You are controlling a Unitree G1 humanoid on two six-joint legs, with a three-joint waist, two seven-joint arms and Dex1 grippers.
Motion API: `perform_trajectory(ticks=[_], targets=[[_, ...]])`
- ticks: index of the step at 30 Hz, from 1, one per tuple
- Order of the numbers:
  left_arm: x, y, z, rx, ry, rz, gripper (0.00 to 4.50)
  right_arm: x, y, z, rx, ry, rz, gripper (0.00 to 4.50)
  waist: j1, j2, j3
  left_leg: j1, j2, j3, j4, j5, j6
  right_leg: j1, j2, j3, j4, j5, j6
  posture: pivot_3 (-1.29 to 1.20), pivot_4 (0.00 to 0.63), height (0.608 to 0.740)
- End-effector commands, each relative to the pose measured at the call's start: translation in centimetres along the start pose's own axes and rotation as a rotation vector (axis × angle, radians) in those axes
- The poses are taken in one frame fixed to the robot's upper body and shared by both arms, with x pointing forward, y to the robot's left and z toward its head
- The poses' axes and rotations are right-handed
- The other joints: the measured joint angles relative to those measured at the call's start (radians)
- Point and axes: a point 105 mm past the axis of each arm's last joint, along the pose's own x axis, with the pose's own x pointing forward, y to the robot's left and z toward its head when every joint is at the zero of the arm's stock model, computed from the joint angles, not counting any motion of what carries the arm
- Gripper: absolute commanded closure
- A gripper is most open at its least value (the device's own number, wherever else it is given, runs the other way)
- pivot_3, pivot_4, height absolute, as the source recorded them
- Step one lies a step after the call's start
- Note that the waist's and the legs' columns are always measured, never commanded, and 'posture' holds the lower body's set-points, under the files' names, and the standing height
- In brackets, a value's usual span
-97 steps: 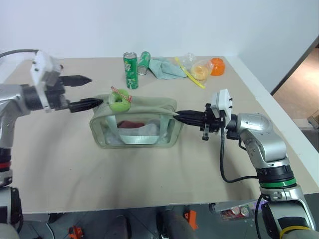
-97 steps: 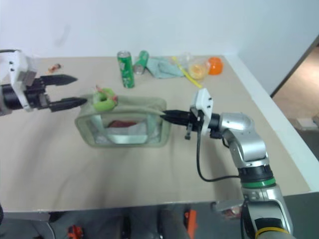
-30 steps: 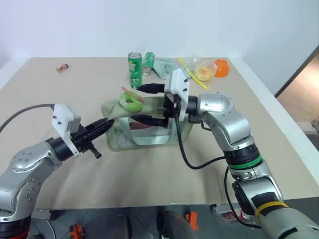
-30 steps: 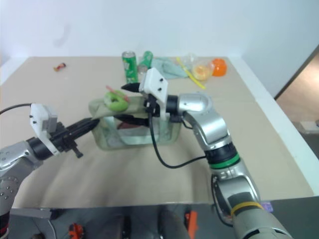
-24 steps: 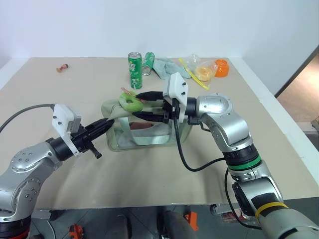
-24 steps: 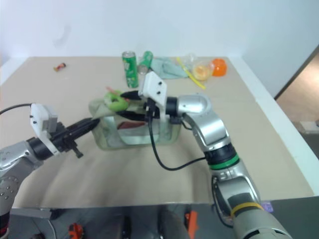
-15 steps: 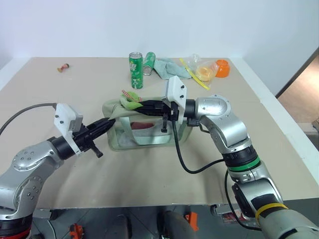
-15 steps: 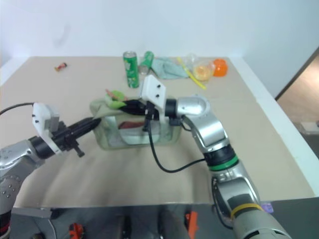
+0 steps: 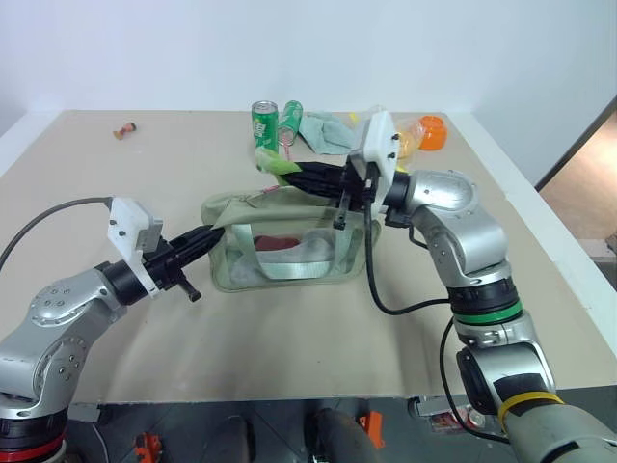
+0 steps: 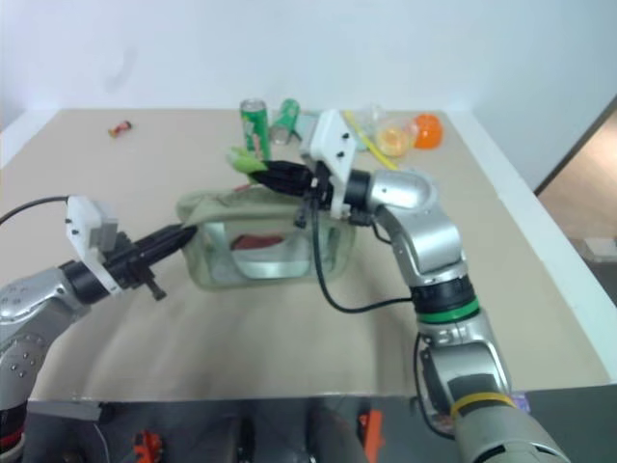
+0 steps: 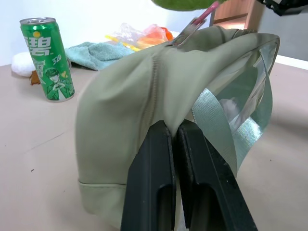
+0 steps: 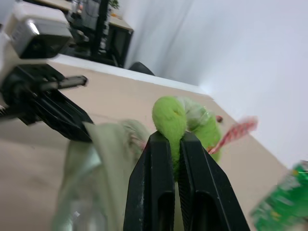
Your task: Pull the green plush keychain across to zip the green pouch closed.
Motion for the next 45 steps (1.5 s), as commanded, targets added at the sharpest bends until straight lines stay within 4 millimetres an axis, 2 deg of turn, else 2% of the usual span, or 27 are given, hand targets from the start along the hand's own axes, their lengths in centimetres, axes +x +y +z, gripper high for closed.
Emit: perform_trajectory(ticks=[1, 9, 11, 15, 20, 22, 24, 27, 31, 37, 41, 45], targets=[[0.0, 0.7, 0.0, 0.011, -0.004, 0.037, 4.50, -1.8, -1.5, 1.4, -0.066, -0.022, -0.057, 4.46, 0.000, 0.000, 0.000, 0.000, 0.000, 0.000, 0.000, 0.000, 0.000, 0.000, 0.000, 0.000, 0.000, 0.000, 0.000, 0.00, 0.150, 0.740], [0.1, 1.1, 0.1, 0.018, 0.000, 0.047, 4.50, -3.5, -2.4, 0.7, -0.090, 0.034, -0.103, 4.46, 0.000, 0.000, 0.000, 0.000, 0.001, 0.000, 0.000, 0.000, 0.000, 0.000, 0.001, 0.000, 0.000, 0.000, 0.000, 0.00, 0.150, 0.740], [0.2, 1.3, 0.0, 0.019, 0.004, 0.050, 4.50, -4.5, -3.0, 0.1, -0.102, 0.073, -0.136, 4.46, 0.000, 0.000, 0.000, 0.000, 0.001, 0.000, 0.000, 0.000, 0.000, 0.000, 0.001, 0.000, 0.000, 0.000, 0.000, 0.00, 0.150, 0.740], [0.1, 1.4, 0.1, 0.024, 0.008, 0.051, 4.50, -7.2, -4.5, -0.9, -0.121, 0.151, -0.209, 4.46, 0.001, 0.000, 0.000, 0.000, -0.001, 0.000, 0.000, 0.000, 0.000, 0.000, -0.001, 0.000, 0.000, 0.000, 0.001, 0.00, 0.150, 0.740], [0.0, 1.3, 0.0, 0.024, 0.019, 0.046, 4.50, -12.3, -6.3, -2.2, -0.162, 0.288, -0.323, 4.46, 0.001, 0.000, 0.000, 0.000, -0.001, 0.000, -0.001, -0.001, 0.001, 0.000, -0.001, 0.001, -0.001, -0.001, 0.001, 0.00, 0.150, 0.740], [0.0, 1.3, 0.0, 0.026, 0.022, 0.045, 4.50, -13.7, -6.7, -2.6, -0.174, 0.332, -0.352, 4.46, 0.001, 0.000, 0.000, 0.000, -0.001, 0.001, -0.001, -0.001, 0.001, 0.000, -0.001, 0.001, -0.001, -0.001, 0.001, 0.00, 0.150, 0.740], [0.0, 1.3, -0.1, 0.028, 0.028, 0.044, 4.50, -15.9, -7.2, -3.5, -0.190, 0.414, -0.397, 4.46, 0.001, 0.000, 0.000, 0.001, -0.001, 0.000, -0.001, -0.001, 0.001, 0.000, -0.001, 0.001, -0.001, -0.001, 0.001, 0.00, 0.150, 0.740], [0.0, 1.3, -0.1, 0.028, 0.032, 0.047, 4.50, -18.0, -7.1, -4.8, -0.212, 0.510, -0.415, 4.46, 0.001, 0.000, 0.000, 0.001, -0.002, 0.000, -0.001, -0.001, 0.001, 0.001, -0.001, 0.001, -0.001, -0.001, 0.001, 0.00, 0.150, 0.740], [0.1, 1.3, -0.1, 0.028, 0.033, 0.048, 4.50, -17.5, -5.4, -7.3, -0.187, 0.546, -0.396, 4.46, 0.001, 0.000, 0.000, 0.001, -0.002, 0.001, -0.001, -0.001, 0.001, 0.001, -0.001, 0.001, -0.001, -0.001, 0.002, 0.00, 0.150, 0.740], [0.3, 1.2, -0.1, 0.028, 0.029, 0.051, 4.50, -15.2, -2.1, -11.4, -0.136, 0.559, -0.346, 4.46, 0.000, 0.000, 0.000, 0.002, -0.001, 0.001, -0.001, -0.001, 0.001, 0.001, -0.001, 0.001, 0.000, -0.001, 0.002, 0.00, 0.150, 0.740], [0.3, 1.1, -0.1, 0.027, 0.029, 0.053, 4.50, -14.0, -0.7, -13.3, -0.126, 0.560, -0.316, 4.46, -0.001, 0.000, 0.000, 0.002, -0.001, 0.001, -0.001, 0.000, 0.001, 0.001, -0.001, 0.002, 0.000, -0.001, 0.002, 0.00, 0.150, 0.740], [0.3, 1.1, 0.0, 0.027, 0.030, 0.056, 4.50, -13.5, 0.0, -14.3, -0.123, 0.560, -0.302, 4.46, -0.001, 0.000, 0.000, 0.002, -0.001, 0.001, -0.001, 0.000, 0.001, 0.001, -0.001, 0.002, 0.000, -0.001, 0.002, 0.00, 0.150, 0.740]])
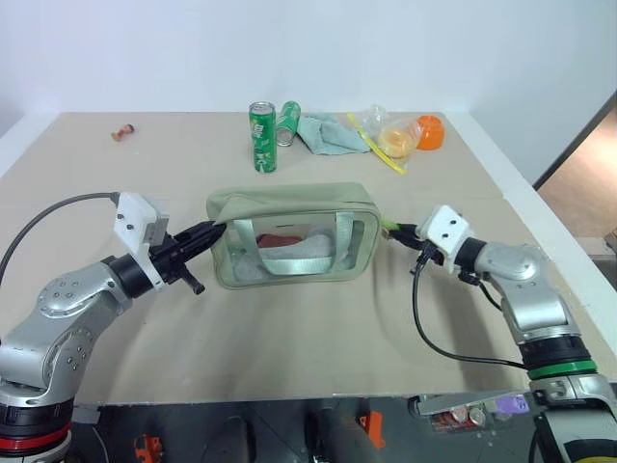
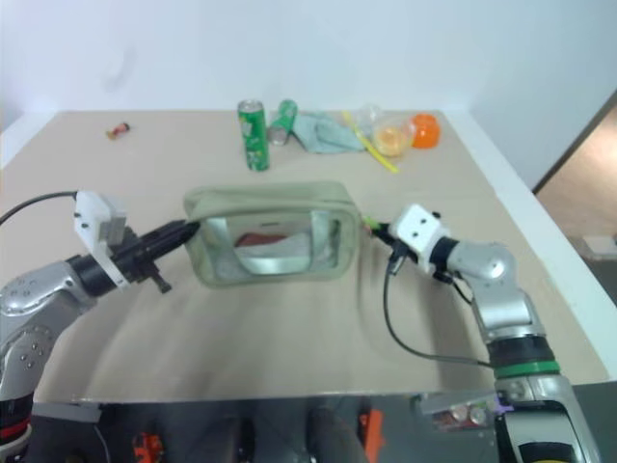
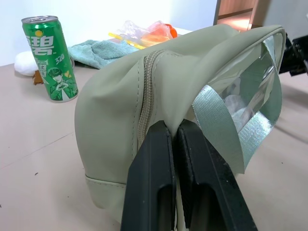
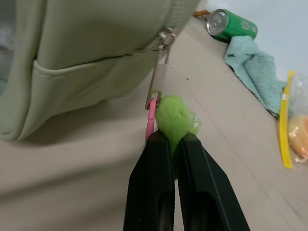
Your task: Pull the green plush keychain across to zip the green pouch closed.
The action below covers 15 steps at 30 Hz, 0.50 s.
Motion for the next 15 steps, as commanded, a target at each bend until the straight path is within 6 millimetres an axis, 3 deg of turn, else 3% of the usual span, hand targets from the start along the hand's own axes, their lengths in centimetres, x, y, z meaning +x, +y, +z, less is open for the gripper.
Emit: perform_trajectory(ticks=[1, 6, 8, 9, 15], targets=[[-0.2, 0.3, 0.2, 0.012, 0.008, 0.024, 4.50, 0.1, 0.1, -0.4, -0.023, 0.006, -0.010, 4.46, 0.000, 0.000, 0.000, 0.000, 0.000, 0.000, 0.000, 0.000, 0.000, 0.000, 0.000, 0.000, 0.000, 0.000, 0.000, 0.00, 0.150, 0.740], [-0.4, 0.2, -0.4, -0.003, 0.022, 0.020, 4.50, -0.1, -0.2, 0.3, 0.055, -0.057, -0.016, 4.46, -0.001, 0.000, 0.000, 0.000, 0.000, 0.000, 0.000, 0.000, 0.000, 0.000, 0.000, 0.000, 0.000, 0.000, 0.000, 0.00, 0.150, 0.740], [-0.6, 0.2, -0.5, -0.047, 0.010, 0.018, 3.76, -0.8, -0.8, 0.8, 0.160, -0.098, -0.028, 3.80, -0.001, 0.000, 0.000, 0.000, 0.000, 0.000, 0.000, 0.000, 0.000, 0.000, 0.001, 0.000, 0.000, 0.000, 0.000, 0.00, 0.150, 0.740], [-0.6, 0.1, -0.5, -0.057, 0.008, 0.015, 3.63, -1.2, -0.8, 0.9, 0.198, -0.112, -0.018, 3.63, 0.000, 0.000, 0.000, 0.000, 0.000, 0.000, 0.000, 0.000, 0.000, 0.000, 0.001, 0.000, 0.000, 0.000, 0.000, 0.00, 0.150, 0.740], [-1.9, 1.6, 0.6, 0.007, -0.021, 0.096, 1.48, -4.3, -0.7, 1.0, 0.293, -0.139, 0.015, 1.49, 0.001, 0.000, 0.000, -0.001, 0.000, 0.000, 0.000, 0.000, 0.000, 0.000, 0.000, 0.000, 0.000, 0.000, 0.000, 0.00, 0.150, 0.740]])
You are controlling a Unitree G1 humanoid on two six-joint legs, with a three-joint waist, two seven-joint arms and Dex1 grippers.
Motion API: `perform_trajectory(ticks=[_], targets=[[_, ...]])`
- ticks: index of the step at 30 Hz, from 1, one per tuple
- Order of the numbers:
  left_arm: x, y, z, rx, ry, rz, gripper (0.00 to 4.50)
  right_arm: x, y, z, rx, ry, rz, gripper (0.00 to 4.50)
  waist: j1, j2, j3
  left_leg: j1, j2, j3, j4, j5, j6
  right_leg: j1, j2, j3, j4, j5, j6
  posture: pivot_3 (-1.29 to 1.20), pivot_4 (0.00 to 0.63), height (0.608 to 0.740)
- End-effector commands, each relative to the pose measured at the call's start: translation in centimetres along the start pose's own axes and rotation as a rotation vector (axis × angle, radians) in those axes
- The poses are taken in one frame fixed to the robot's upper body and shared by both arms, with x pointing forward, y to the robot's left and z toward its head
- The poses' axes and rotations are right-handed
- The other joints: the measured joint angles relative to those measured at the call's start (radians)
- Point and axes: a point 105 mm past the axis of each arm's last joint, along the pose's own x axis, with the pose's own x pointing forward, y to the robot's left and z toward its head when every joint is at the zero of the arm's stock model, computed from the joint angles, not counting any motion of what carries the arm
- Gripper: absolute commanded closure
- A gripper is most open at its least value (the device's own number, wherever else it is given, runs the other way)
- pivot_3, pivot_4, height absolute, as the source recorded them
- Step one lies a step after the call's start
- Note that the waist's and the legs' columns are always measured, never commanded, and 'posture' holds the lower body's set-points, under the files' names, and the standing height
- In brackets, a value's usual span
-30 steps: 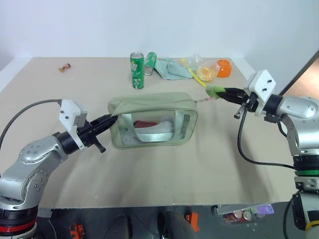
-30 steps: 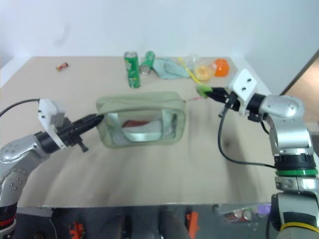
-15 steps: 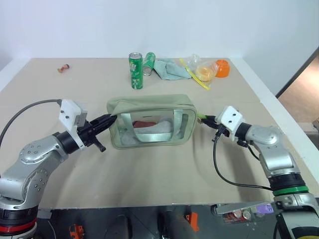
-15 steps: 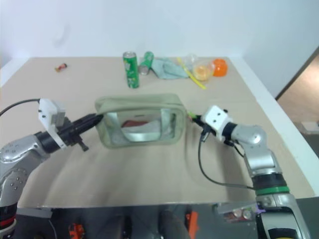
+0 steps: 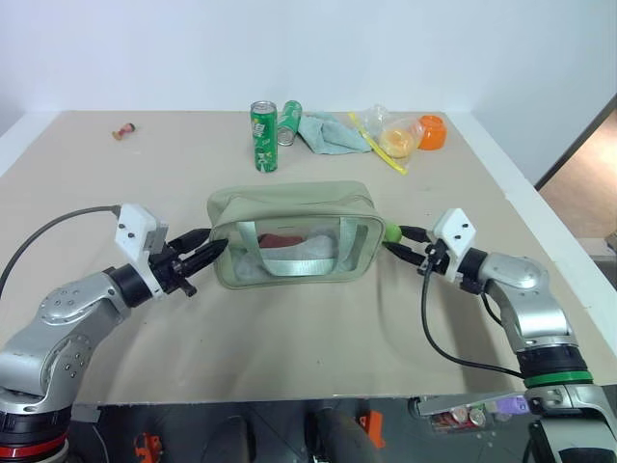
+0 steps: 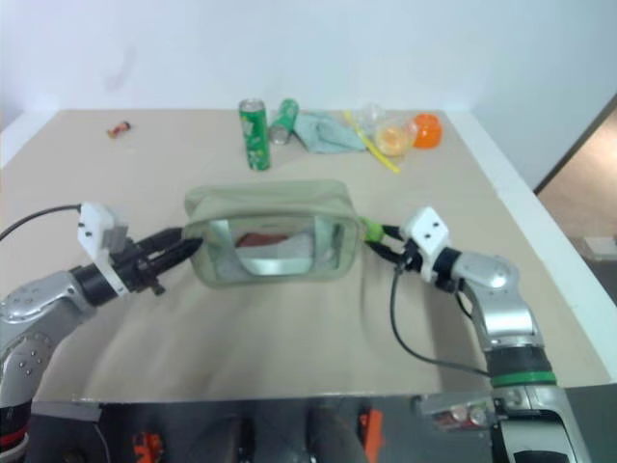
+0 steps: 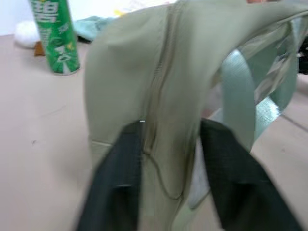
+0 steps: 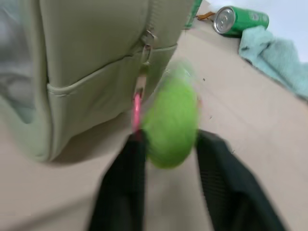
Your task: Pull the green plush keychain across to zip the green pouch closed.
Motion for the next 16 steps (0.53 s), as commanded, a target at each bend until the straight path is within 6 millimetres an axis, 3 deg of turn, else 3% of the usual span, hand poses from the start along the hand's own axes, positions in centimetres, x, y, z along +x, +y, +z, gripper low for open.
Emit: perform_trajectory(ticks=[1, 3, 4, 5, 8, 12, 16], targets=[[-1.5, 1.4, 1.9, 0.085, -0.064, 0.089, 1.06, -2.8, -0.5, 1.7, 0.050, -0.066, -0.007, 1.06, 0.000, 0.000, 0.000, 0.000, 0.000, 0.000, 0.000, 0.000, 0.000, 0.000, 0.000, 0.000, 0.000, 0.000, 0.000, 0.00, 0.150, 0.740], [-2.4, 2.0, 1.3, 0.114, -0.056, 0.152, 0.61, -3.9, 0.0, 1.1, 0.085, -0.049, -0.005, 0.58, 0.000, 0.000, 0.000, 0.000, 0.000, 0.000, 0.000, 0.000, 0.000, 0.000, 0.000, 0.000, 0.000, -0.001, 0.000, 0.00, 0.150, 0.740], [-2.8, 2.1, 0.6, 0.119, -0.048, 0.182, 0.15, -4.4, 0.5, 0.6, 0.105, -0.036, 0.005, 0.12, 0.000, 0.000, 0.000, 0.001, 0.000, 0.000, -0.001, -0.001, 0.000, 0.000, 0.000, 0.000, 0.000, -0.001, 0.000, 0.00, 0.150, 0.740], [-3.1, 2.1, -0.1, 0.124, -0.037, 0.209, 0.04, -4.8, 1.0, 0.1, 0.125, -0.024, 0.012, 0.02, 0.000, 0.000, 0.000, 0.001, 0.000, 0.000, -0.001, -0.001, 0.000, 0.000, 0.000, 0.000, 0.000, -0.001, 0.000, 0.00, 0.150, 0.740], [-3.2, 0.8, -2.2, 0.155, 0.000, 0.236, 0.04, -5.4, 3.1, -0.9, 0.190, -0.025, 0.030, 0.02, 0.000, 0.000, 0.000, 0.002, 0.001, 0.001, -0.001, -0.001, 0.000, 0.000, 0.000, 0.000, 0.000, -0.001, 0.000, 0.00, 0.150, 0.740], [-2.2, -1.5, -3.4, 0.202, 0.006, 0.216, 0.04, -4.8, 5.3, -0.7, 0.236, -0.065, 0.047, 0.02, 0.001, 0.000, 0.000, 0.002, 0.000, 0.000, 0.000, 0.000, 0.000, 0.001, 0.000, 0.000, 0.000, 0.000, 0.000, 0.00, 0.150, 0.740], [-2.1, -1.9, -4.7, 0.161, 0.035, 0.248, 0.04, -4.1, 6.3, -0.3, 0.251, -0.091, 0.057, 0.02, 0.000, 0.000, 0.000, 0.003, 0.000, 0.002, 0.000, 0.001, 0.002, 0.001, 0.000, 0.002, 0.000, 0.000, -0.001, 0.00, 0.150, 0.740]])
